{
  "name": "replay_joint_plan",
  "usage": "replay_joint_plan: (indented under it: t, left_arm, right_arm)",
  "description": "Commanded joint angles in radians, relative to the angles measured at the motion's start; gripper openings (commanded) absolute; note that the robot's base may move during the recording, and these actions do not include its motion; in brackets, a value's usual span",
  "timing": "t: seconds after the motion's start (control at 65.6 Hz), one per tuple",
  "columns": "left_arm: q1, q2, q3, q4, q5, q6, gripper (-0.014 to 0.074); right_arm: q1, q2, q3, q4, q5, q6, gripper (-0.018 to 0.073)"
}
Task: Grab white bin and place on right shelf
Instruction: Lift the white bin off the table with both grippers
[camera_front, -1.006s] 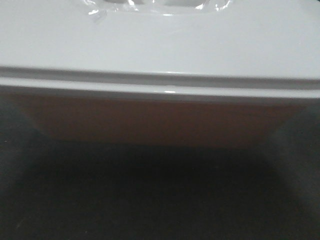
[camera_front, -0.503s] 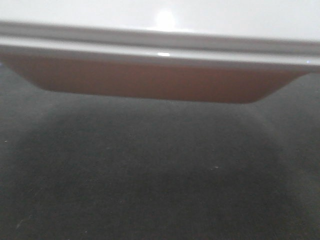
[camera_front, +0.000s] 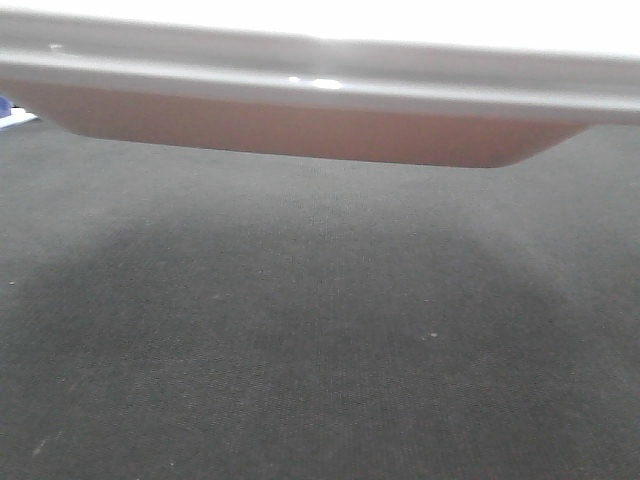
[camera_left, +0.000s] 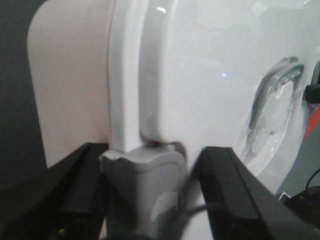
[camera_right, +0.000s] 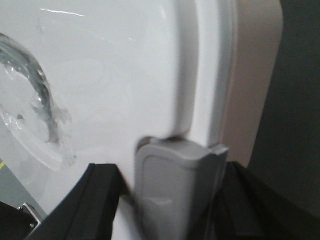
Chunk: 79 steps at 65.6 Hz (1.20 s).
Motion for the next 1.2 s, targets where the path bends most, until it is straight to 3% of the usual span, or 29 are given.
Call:
replay_joint_plan:
  t: [0.0,1.189]
  left_arm:
    - [-0.03,-0.013,-0.033,-0.191,0.151,0.018,0.0241]
    - [-0.03,-0.013,-0.033,-0.191,0.151,0.018,0.0241]
  right_arm:
    - [0.012,-0.008,-0.031,0.206,0.073,-0.019,0.0361]
    - [0.012,-0.008,-0.031,0.208,0.069,-0.018,0.0361]
